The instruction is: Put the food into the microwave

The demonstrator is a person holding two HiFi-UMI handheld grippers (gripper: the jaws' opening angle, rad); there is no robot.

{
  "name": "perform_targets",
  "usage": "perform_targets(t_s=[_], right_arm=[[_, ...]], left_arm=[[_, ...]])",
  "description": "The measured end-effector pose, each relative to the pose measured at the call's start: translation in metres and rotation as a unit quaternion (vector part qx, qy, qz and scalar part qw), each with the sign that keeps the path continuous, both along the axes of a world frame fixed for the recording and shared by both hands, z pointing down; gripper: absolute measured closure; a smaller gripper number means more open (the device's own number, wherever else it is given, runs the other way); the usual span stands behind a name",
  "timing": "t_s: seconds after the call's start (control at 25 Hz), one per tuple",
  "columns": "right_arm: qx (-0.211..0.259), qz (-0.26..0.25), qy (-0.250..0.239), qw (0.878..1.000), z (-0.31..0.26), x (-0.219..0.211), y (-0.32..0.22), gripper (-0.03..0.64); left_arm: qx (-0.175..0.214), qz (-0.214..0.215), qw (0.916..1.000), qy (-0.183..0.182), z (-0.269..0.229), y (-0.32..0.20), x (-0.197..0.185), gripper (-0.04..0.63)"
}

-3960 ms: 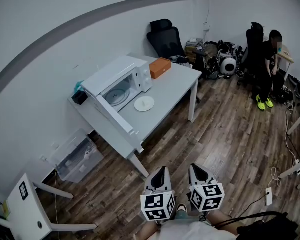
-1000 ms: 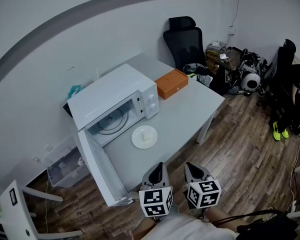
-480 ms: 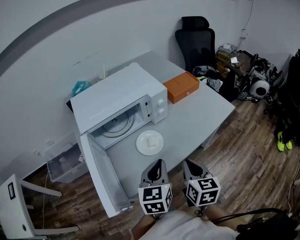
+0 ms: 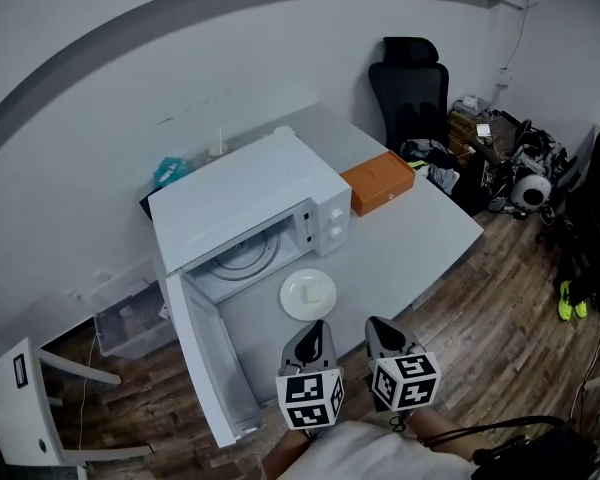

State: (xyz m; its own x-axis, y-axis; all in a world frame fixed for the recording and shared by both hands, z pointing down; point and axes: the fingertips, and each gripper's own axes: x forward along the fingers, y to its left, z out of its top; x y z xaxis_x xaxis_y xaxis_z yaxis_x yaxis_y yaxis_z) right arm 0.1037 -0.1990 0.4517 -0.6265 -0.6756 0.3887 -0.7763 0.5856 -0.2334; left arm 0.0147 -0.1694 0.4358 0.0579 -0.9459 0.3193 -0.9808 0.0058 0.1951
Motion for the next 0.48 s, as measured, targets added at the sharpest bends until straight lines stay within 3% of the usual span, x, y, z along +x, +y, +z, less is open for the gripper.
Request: perform_targets(t_s=[0.48], right_arm=[[-0.015,-0.070,0.005,0.997,0.006,-0.033,-0.027,0.600]], left_arm=[[-0.025,-0.074,0.9969,0.009,0.014,-0.007,-0.027,0.594]])
